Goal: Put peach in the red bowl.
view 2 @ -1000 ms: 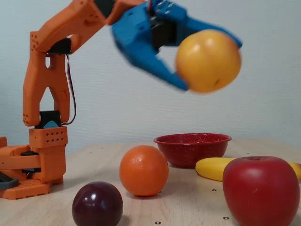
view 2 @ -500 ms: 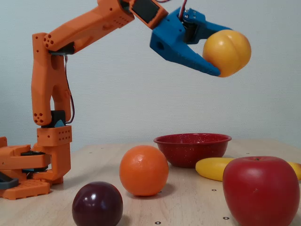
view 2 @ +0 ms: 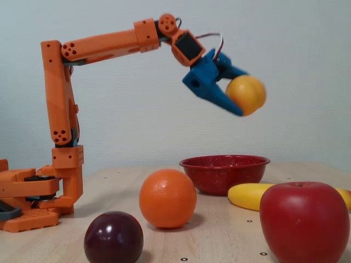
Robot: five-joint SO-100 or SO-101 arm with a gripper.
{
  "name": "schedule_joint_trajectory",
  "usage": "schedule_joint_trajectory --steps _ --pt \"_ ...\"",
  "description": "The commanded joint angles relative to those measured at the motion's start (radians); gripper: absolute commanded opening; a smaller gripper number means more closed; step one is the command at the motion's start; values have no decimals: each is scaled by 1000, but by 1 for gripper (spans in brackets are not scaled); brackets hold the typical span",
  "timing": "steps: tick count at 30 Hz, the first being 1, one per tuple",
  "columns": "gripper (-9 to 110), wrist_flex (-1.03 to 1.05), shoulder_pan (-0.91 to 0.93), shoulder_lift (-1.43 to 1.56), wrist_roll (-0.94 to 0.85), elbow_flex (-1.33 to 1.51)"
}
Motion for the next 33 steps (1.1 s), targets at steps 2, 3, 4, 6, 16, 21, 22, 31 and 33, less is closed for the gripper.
schedule_joint_trajectory --steps 2,3,4,6,16,21,22,31,33 --pt "0 -40 -69 201 28 -31" --pt "0 -41 -86 201 29 -21" --pt "0 -40 -101 201 34 -15" --pt "0 -40 -127 199 41 2" --pt "0 -40 -235 123 89 38" --pt "0 -37 -285 52 103 32" --pt "0 -35 -293 32 104 26" --pt "0 25 -342 -212 109 -132" --pt "0 28 -339 -270 104 -173"
